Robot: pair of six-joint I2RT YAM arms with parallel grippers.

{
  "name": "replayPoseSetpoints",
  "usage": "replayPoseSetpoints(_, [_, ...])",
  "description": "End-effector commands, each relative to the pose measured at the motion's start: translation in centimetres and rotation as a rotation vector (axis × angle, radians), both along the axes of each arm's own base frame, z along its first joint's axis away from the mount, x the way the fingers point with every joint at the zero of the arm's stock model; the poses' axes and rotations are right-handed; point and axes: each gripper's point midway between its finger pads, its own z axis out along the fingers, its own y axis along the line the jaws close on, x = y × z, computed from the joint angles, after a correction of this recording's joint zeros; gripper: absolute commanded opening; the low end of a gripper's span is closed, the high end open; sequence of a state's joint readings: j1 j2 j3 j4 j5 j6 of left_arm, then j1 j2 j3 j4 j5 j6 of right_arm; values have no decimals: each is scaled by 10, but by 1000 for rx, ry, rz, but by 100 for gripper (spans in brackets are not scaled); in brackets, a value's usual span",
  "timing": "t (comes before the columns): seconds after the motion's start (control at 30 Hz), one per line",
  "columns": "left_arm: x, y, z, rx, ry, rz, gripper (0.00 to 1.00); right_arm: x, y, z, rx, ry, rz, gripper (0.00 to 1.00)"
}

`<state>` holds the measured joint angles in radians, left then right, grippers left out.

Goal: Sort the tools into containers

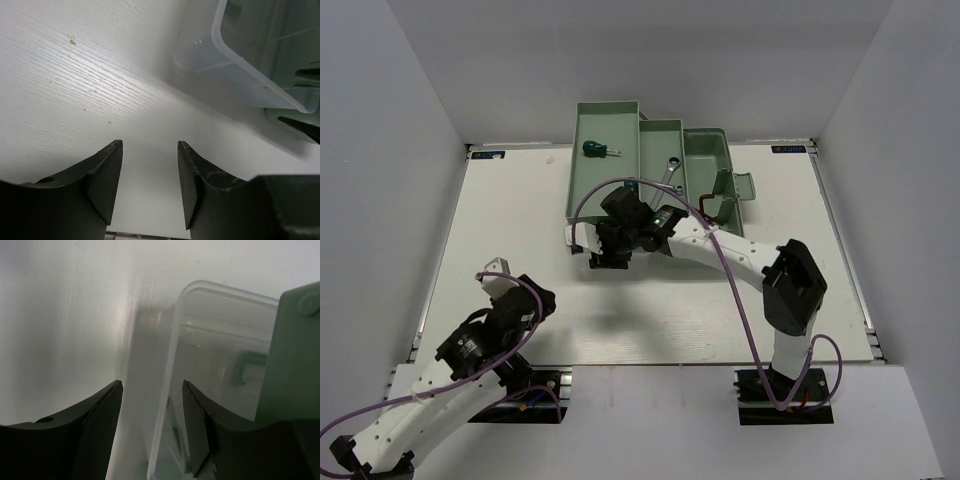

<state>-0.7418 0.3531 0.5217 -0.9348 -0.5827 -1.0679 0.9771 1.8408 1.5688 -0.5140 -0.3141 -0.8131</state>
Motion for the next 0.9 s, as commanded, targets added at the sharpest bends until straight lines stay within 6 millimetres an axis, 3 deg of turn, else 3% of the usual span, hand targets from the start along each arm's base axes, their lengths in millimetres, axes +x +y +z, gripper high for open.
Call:
replayPoseSetpoints(0.0, [0,1,-7,-19,17,35,58,20,22,-1,43,-92,-113,57])
replayPoseSetpoints(0.2, [-1,0,-8,-39,14,34,58,18,38,-17,7,-150,-125,57])
replayPoseSetpoints(0.27, [-1,-1,-6,-56,6,40,58,15,37,-36,-34,-173,-130,57])
replayPoseSetpoints(0.5, [-1,-8,-20,-86,22,30,58,34,42,-53,-62,-335,-190,53])
replayPoseSetpoints(0.57, [0,-11,-23,-104,24,29,58,31,43,-52,-62,-335,-183,44])
replayPoseSetpoints(0.6, [0,-12,-29,-100,29,29,58,28,43,-50,-59,-324,-169,25])
replayPoseSetpoints(0.7, [4,-18,-40,-146,34,50,58,24,45,-41,-54,-314,-161,0])
replayPoseSetpoints(0.73, [9,-23,-38,-190,16,65,58,24,45,-37,-49,-317,-158,0])
replayPoseSetpoints(0.8, [11,-28,-54,-198,32,67,58,23,45,-23,-32,-319,-160,0])
replayPoseSetpoints(0.83, [19,-38,-47,-260,-8,57,58,21,46,-14,-13,-311,-159,0])
replayPoseSetpoints(0.87, [20,-42,-59,-267,5,56,58,20,44,-11,-17,-305,-158,0])
